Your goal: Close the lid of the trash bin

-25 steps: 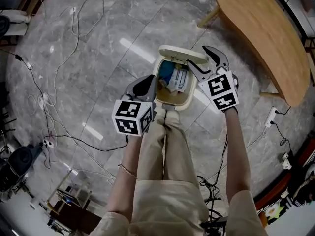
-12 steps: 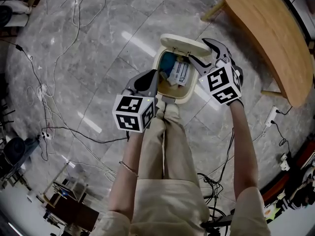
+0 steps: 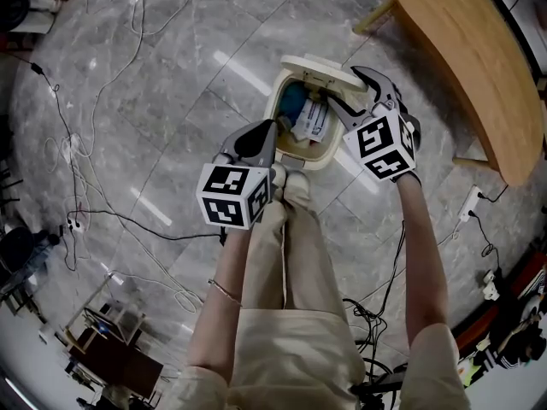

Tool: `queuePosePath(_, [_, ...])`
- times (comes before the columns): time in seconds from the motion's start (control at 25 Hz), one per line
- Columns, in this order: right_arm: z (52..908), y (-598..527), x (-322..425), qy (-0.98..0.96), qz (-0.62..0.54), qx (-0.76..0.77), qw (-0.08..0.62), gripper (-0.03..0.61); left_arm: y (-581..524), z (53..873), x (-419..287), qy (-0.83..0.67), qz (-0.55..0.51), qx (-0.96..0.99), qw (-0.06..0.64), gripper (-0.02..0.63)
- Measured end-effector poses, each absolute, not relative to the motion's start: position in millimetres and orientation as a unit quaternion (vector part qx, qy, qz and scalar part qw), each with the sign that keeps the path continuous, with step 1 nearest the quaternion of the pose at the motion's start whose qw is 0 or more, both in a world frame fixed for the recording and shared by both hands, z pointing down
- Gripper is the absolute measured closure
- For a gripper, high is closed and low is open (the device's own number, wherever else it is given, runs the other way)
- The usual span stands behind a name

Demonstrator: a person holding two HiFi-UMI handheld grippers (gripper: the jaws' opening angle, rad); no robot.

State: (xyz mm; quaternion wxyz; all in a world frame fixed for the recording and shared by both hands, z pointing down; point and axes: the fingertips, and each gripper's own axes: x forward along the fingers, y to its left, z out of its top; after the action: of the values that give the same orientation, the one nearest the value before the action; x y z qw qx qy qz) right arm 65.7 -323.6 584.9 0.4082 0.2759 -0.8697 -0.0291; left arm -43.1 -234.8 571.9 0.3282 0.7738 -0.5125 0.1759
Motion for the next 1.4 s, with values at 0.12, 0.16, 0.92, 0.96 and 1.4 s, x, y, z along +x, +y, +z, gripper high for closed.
queuePosePath(0.12, [586.0,-314.4,63.5,-0.87,-0.03,0.276,0.407,0.301,-224.4,572.8,-44.7,-0.516,0.173,0.771,0.33,0.591])
queuePosePath(0.16, [586.7,-311.4,62.5,-0.87,-0.031,0.275,0.409,0.301,-221.2,573.1,-45.6,-0.517,0.173,0.77,0.331,0.591])
queuePosePath(0.92, [614.7,-246.0,50.0,-0.855,-0.057,0.243,0.455,0.301,-168.5,582.2,-49.3,-0.517,0.169,0.766,0.344,0.591])
queuePosePath(0.96, [617.1,-242.4,49.4,-0.854,-0.057,0.242,0.458,0.301,-165.3,583.6,-49.9,-0.515,0.17,0.766,0.345,0.591])
queuePosePath(1.4, [648.4,-203.6,41.9,-0.842,-0.036,0.245,0.479,0.301,-130.6,599.4,-62.9,-0.494,0.187,0.773,0.352,0.591])
